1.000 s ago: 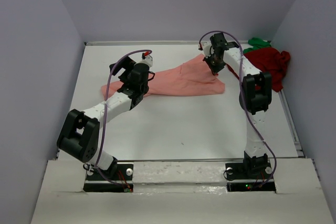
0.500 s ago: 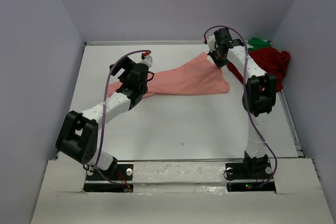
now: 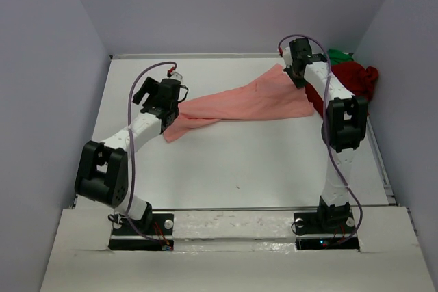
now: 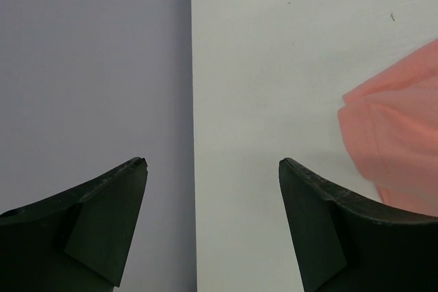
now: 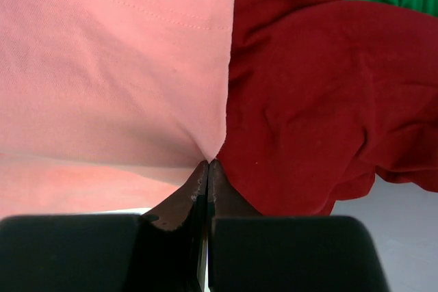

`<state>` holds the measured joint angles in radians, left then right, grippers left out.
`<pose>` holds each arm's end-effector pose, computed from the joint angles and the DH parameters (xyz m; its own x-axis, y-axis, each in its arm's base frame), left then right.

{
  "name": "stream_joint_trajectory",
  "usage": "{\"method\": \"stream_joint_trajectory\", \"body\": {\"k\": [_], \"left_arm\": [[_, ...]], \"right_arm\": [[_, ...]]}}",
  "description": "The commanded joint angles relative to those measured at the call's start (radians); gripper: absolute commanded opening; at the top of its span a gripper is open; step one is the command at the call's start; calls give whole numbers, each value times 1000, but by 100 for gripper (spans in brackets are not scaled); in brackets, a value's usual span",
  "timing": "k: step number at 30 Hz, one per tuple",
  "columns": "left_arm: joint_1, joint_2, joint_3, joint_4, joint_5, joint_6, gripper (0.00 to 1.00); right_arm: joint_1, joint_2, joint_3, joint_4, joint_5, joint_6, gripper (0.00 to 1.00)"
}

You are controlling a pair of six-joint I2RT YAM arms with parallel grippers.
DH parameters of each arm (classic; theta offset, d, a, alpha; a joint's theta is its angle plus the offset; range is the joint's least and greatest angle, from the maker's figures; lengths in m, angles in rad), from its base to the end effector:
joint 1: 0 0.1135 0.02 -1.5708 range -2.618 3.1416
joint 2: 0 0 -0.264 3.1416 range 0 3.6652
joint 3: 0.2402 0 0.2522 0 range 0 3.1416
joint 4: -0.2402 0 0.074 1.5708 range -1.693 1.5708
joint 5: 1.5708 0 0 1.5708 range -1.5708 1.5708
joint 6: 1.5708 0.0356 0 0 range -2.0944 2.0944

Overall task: Fold and stack the t-shirts
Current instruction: Flatten the tshirt out

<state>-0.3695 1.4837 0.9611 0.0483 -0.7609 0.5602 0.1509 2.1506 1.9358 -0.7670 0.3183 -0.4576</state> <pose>0.3147 -0.0956 0.2606 -0.5258 0.6163 -0.5863 -0.0367 0.6722 0.7395 0.4729 0.0606 0.2511 -0.7503 -0.5385 -0.3834 -0.3371 0.8106 -0.4789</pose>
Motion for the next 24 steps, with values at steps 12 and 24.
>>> {"method": "stream_joint_trajectory", "body": {"k": [12,24], "left_arm": [[167,197,281,-268,493,-217,60],[313,297,407,-504,980,-258,45]], "right_arm": [[1,-78,-72,60,-5,-19,0],[1,-67,-78,63,-8,-13,0]]}}
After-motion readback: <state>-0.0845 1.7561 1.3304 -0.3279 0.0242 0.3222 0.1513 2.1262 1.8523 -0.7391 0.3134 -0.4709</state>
